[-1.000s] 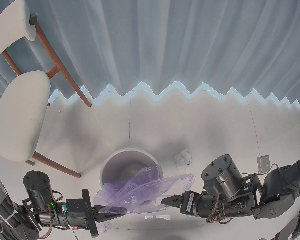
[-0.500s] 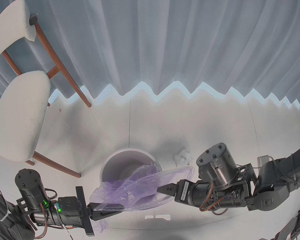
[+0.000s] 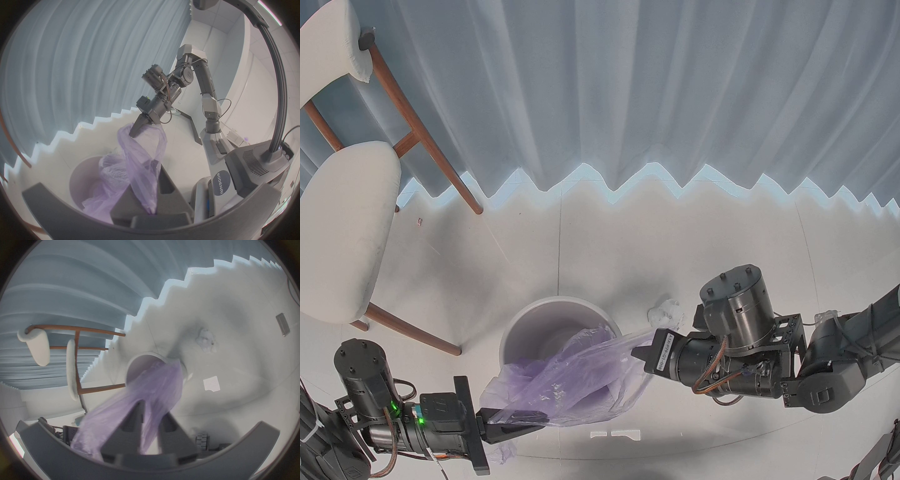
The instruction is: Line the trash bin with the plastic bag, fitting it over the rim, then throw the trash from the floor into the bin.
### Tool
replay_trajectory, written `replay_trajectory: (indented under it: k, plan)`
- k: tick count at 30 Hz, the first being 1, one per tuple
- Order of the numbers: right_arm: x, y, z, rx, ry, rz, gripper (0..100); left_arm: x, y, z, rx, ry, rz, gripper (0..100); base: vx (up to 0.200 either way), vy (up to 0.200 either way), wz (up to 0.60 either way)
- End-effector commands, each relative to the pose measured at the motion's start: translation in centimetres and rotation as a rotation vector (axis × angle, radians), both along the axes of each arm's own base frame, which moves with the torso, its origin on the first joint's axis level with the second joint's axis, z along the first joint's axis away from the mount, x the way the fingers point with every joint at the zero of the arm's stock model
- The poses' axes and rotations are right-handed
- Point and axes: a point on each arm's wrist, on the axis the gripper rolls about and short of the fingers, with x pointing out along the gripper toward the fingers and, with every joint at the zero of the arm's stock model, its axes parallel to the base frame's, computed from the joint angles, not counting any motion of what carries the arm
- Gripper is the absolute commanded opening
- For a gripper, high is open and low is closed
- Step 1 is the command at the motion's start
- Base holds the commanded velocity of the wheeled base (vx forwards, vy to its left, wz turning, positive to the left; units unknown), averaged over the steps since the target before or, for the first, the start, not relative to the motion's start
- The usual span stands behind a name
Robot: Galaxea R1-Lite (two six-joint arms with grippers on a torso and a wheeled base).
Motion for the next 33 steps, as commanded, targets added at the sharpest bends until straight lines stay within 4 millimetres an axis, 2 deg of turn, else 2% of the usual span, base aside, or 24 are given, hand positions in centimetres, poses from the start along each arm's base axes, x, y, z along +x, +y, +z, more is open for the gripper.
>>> replay_trajectory:
  k: [1,7,11,15,20,25,29,33]
  plan:
    - [-0.2,1.0,-0.8,0.005,-0.014,0.031,0,0.0,0.0,-1.2,0.024,0.100,0.012,0,0.000,0.000,0.00]
    - [-0.9,1.2,-1.1,0.026,-0.092,0.051,0,0.6,0.1,-2.1,0.029,0.205,0.109,0,0.000,0.000,0.00]
    - [-0.7,0.2,-1.6,0.021,-0.254,0.063,0,1.0,-0.1,-2.9,0.052,0.242,0.123,0,0.000,0.000,0.00]
    - [-1.0,-0.2,-2.0,0.053,-0.378,0.075,0,1.2,-0.2,-2.9,0.033,0.258,0.130,0,0.000,0.000,0.00]
    - [-3.8,-2.1,-3.0,0.125,-0.552,0.258,0,1.4,-0.4,-2.1,-0.040,0.237,0.146,0,0.000,0.000,0.00]
    - [-4.3,-2.4,-4.1,0.105,-0.559,0.272,0,1.4,-0.6,-1.4,-0.093,0.200,0.133,0,0.000,0.000,0.00]
    - [-4.9,-1.5,-5.1,0.074,-0.542,0.329,0,0.9,-1.6,-1.0,-0.107,0.162,0.071,0,0.000,0.000,0.00]
    - [-4.6,-1.0,-6.1,0.052,-0.522,0.324,0,0.6,-1.9,-1.0,-0.103,0.162,0.050,0,0.000,0.000,0.00]
